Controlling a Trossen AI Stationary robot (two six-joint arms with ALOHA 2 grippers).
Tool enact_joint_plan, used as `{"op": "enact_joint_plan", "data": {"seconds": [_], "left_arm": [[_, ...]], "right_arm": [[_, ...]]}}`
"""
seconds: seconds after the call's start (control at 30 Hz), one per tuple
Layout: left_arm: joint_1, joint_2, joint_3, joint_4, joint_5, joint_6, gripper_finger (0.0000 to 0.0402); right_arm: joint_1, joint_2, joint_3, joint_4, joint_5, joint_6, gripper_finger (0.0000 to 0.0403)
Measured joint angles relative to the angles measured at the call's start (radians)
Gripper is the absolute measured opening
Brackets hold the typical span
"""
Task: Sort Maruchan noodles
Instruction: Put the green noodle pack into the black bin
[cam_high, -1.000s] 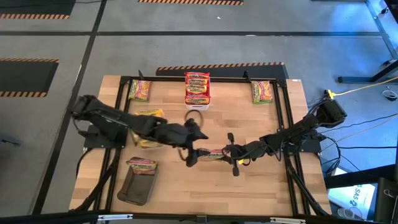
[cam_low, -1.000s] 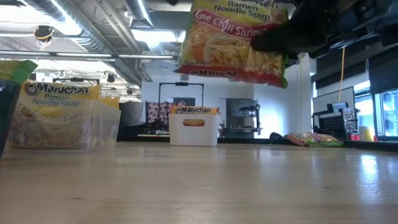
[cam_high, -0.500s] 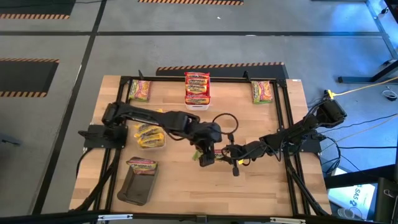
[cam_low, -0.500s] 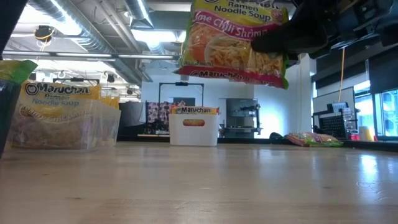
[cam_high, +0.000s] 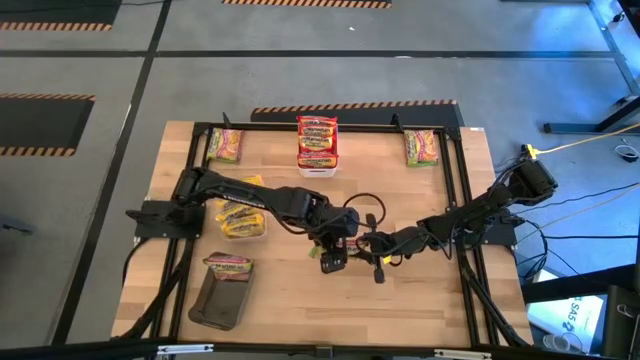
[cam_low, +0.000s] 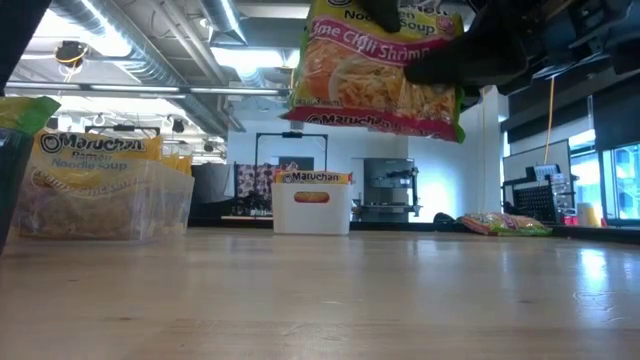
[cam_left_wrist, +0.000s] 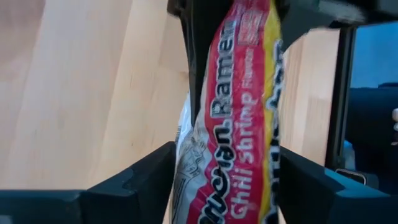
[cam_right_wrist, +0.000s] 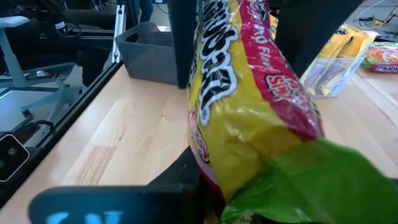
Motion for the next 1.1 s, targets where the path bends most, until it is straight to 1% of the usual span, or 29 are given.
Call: {"op": "enact_joint_plan", "data": {"seconds": [0.2, 0.43, 0.5, 0.57, 0.63, 0.77, 0.83, 0.9, 0.97, 1.03, 1.1], "left_arm": [[-0.001, -0.001, 0.000, -0.002, -0.029, 0.013, 0.0188], [-0.003, -0.001, 0.000, 0.000, -0.036, 0.026, 0.0121], [-0.003, -0.002, 0.000, 0.001, -0.037, 0.027, 0.0106], [-0.004, -0.006, 0.000, 0.001, -0.039, 0.027, 0.0095], [-0.010, -0.010, 0.000, 0.002, -0.040, 0.029, 0.0090], [-0.030, -0.031, 0.004, -0.063, -0.058, 0.035, 0.0089], [-0.048, -0.052, 0.005, -0.102, -0.091, 0.038, 0.0089], [-0.068, -0.081, 0.006, -0.176, -0.122, 0.027, 0.0089], [-0.095, -0.112, 0.006, -0.240, -0.148, 0.003, 0.0089], [-0.130, -0.135, 0.007, -0.316, -0.177, -0.029, 0.0089], [-0.171, -0.155, 0.007, -0.391, -0.183, -0.079, 0.0089]], "right_arm": [[0.000, 0.000, 0.000, 0.002, 0.000, 0.001, 0.0057], [0.000, 0.000, 0.001, 0.005, 0.004, 0.012, 0.0060], [0.003, 0.000, 0.002, 0.005, 0.018, 0.011, 0.0071], [0.002, -0.006, 0.002, 0.000, 0.022, 0.004, 0.0092], [0.003, -0.035, 0.002, -0.025, 0.011, 0.002, 0.0119], [0.003, -0.142, 0.004, -0.143, -0.078, 0.011, 0.0167], [0.003, -0.210, 0.006, -0.231, -0.132, 0.023, 0.0183], [0.003, -0.271, 0.006, -0.309, -0.167, 0.055, 0.0192], [0.003, -0.326, 0.006, -0.385, -0.177, 0.068, 0.0196], [0.003, -0.358, 0.006, -0.438, -0.181, 0.079, 0.0197], [0.003, -0.363, 0.005, -0.450, -0.173, 0.080, 0.0197]]}}
